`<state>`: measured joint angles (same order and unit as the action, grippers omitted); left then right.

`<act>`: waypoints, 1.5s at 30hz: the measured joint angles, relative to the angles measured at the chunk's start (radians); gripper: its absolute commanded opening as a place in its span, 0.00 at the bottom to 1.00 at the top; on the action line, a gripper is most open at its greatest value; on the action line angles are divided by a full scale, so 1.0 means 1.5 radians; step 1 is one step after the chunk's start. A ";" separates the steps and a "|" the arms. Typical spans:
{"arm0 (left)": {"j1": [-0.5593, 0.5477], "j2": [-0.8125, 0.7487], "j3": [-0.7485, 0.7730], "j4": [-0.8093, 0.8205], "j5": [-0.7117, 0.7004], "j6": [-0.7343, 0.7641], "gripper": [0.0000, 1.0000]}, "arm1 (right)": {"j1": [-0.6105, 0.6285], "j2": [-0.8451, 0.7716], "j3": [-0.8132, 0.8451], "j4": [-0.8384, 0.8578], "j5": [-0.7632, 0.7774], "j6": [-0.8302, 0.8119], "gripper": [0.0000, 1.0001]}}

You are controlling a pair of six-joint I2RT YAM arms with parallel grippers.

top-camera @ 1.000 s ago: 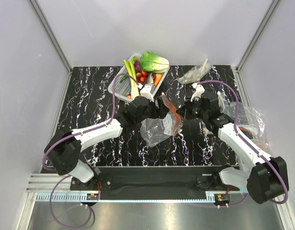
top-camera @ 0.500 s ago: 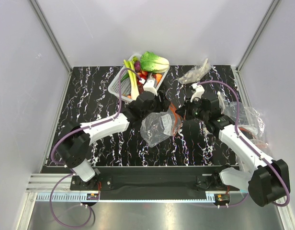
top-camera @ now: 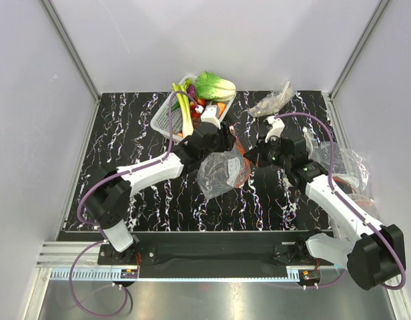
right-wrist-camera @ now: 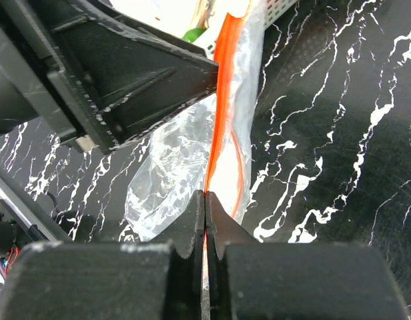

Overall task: Place the food in the zip-top bag and seal the zipper
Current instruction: Pick up the zipper food storage bag at the center of the board, then open the zipper of the food storage bag.

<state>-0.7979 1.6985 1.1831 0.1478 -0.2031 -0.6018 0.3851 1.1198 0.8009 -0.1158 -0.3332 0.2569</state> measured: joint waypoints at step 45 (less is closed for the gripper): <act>0.012 -0.082 0.146 -0.282 0.196 0.162 0.05 | 0.086 0.044 0.141 -0.188 0.277 -0.028 0.04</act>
<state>-0.7792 1.5753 1.4029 -0.2756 0.0906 -0.3588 0.5140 1.1858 1.0126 -0.3985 0.0826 0.2142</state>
